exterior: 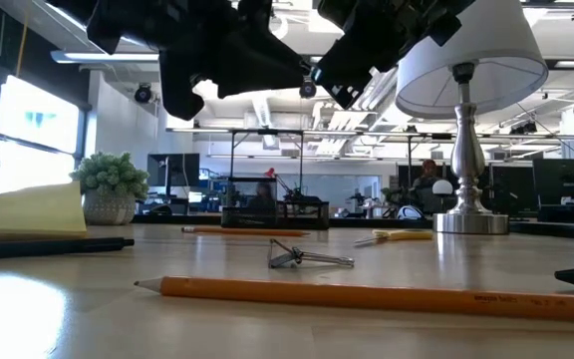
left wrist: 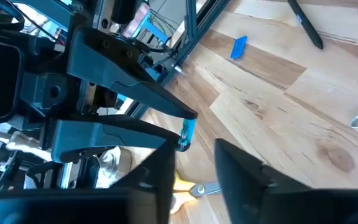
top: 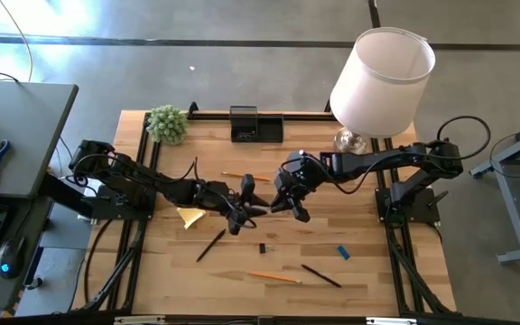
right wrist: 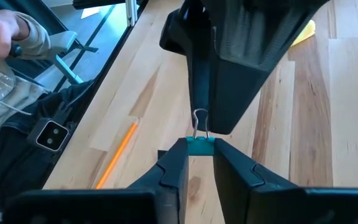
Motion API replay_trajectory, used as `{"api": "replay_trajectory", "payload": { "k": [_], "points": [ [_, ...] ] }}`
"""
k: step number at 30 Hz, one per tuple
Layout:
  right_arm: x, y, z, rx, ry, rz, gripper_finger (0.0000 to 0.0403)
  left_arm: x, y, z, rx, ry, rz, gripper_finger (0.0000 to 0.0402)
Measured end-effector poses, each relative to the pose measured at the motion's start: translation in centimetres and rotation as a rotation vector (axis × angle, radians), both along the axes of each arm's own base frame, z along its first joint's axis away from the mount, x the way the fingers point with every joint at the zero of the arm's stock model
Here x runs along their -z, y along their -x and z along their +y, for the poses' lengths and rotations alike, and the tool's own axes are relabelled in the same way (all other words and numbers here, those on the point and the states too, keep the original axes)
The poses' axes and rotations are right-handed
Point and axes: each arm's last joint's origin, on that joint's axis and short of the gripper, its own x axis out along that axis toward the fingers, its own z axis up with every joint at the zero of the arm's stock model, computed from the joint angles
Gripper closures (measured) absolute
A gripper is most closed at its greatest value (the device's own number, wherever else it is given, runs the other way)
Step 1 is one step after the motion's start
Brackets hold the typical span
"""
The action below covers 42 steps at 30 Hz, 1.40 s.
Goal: Pick and place office supplies into organizer
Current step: Put the blue binder clip into the bottom left slot of the desk organizer
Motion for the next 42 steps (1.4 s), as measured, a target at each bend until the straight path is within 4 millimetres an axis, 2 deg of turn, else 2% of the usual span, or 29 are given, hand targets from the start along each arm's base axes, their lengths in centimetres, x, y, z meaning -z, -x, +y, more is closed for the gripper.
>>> {"api": "replay_trajectory", "payload": {
  "k": [5,9,13,25,32,36,42],
  "points": [
    [0.00,0.00,-0.01,0.001,0.001,0.000,0.0347,-0.30,-0.10,-0.01,0.000,0.002,-0.033,0.0221],
    [0.00,0.00,-0.01,0.001,0.001,0.000,0.0350,-0.64,-0.20,-0.01,-0.002,0.010,-0.070,0.0213],
    [0.00,0.00,-0.01,0.001,0.001,0.000,0.0348,-0.57,-0.18,-0.01,-0.003,0.009,-0.063,0.0245],
    [0.01,0.00,-0.02,0.002,0.001,0.001,0.0345,-0.24,-0.08,0.00,-0.001,-0.002,-0.026,0.0393],
    [0.00,0.00,-0.01,0.001,0.001,0.000,0.0347,-0.13,-0.03,0.10,-0.023,-0.027,-0.010,0.0380],
    [0.00,0.00,-0.01,-0.001,-0.001,0.000,0.0341,-0.11,-0.01,0.23,-0.065,-0.050,-0.008,0.0398],
    [0.00,-0.01,-0.03,0.004,0.005,-0.001,0.0320,-0.25,-0.05,0.22,-0.064,-0.046,-0.023,0.0400]
  ]
}}
